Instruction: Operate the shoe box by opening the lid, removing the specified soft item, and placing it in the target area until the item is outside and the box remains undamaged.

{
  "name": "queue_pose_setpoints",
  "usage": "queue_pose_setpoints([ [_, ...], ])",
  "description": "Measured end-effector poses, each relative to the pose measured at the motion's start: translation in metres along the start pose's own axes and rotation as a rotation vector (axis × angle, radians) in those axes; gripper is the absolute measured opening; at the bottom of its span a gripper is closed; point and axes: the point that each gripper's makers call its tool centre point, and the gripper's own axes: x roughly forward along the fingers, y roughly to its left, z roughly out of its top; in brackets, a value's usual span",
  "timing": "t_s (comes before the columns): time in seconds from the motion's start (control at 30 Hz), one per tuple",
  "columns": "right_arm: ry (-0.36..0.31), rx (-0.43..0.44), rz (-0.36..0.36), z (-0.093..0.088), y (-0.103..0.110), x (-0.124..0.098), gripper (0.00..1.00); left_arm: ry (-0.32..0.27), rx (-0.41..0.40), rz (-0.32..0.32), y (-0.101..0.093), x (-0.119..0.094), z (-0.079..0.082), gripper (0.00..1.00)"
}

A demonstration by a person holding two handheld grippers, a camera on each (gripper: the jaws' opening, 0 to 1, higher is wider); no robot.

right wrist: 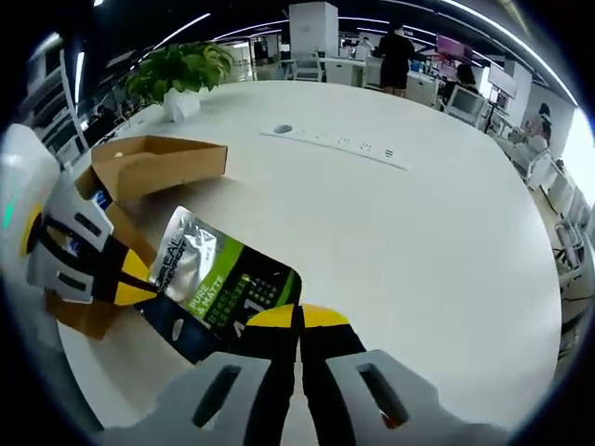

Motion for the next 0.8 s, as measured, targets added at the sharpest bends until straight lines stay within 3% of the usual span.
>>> queue_pose_setpoints([
  [0.37, -0.002, -0.001, 0.009, -0.005, -0.001, 0.013, 0.0, 0.027, 0.035, -0.004, -0.001, 0.012, -0.005, 0.0],
  [0.8, 0.011, -0.012, 0.001, -0.01, -0.004, 0.022, 0.01, 0.027, 0.041, 0.008, 0.001, 0.008, -0.005, 0.01],
])
